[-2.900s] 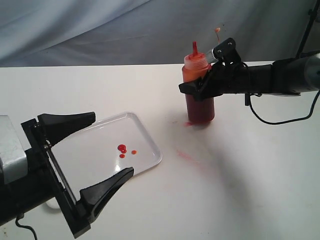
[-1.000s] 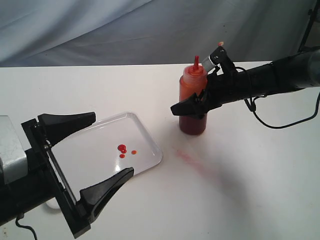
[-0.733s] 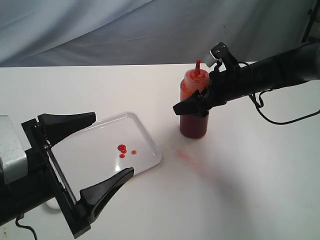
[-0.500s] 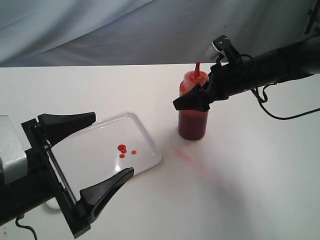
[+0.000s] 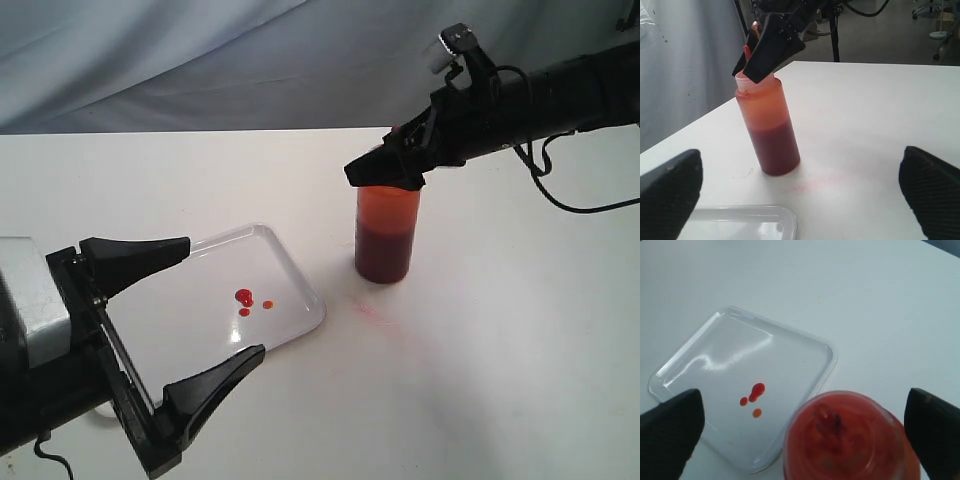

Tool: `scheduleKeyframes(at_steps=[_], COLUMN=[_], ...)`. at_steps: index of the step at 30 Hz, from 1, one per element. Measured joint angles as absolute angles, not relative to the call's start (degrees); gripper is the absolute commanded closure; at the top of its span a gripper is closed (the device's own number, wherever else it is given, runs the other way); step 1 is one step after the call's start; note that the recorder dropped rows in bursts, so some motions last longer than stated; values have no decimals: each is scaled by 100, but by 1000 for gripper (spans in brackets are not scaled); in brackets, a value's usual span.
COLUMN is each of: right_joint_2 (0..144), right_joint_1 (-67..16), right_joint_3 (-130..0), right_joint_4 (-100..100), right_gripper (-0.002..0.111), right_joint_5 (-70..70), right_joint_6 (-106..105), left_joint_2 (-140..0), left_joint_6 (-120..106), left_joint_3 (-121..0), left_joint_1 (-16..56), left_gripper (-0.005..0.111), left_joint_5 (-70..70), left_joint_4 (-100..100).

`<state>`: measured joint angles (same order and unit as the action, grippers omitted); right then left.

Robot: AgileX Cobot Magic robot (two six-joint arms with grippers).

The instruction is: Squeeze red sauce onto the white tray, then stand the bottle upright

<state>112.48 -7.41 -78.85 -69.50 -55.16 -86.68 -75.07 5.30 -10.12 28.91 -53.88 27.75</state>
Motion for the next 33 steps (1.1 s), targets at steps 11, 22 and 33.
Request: scheduleKeyframes(at_steps=[11,22,33], right_joint_2=[10751,9961,8446], right_joint_1=[-741,-741,-79], right_joint_3=[-7885,-7885,-7885], right_joint_4=[-6950,-6941,-6928], right_gripper=[3,3,3], right_joint_5=[-5716,-5782,-5685], right_joint_6=[-8247,-8226,-7513], left_joint_2=[-7507,-7507,-7507], left_joint_6=[530,530,518], left_joint_3=[-1012,-1012,-1012], left_joint_1=[2891,2891,2891], left_gripper=[7,8,105], left_joint_5=[-5388,-5384,-5413], left_joint_4=[2775,2775,2633])
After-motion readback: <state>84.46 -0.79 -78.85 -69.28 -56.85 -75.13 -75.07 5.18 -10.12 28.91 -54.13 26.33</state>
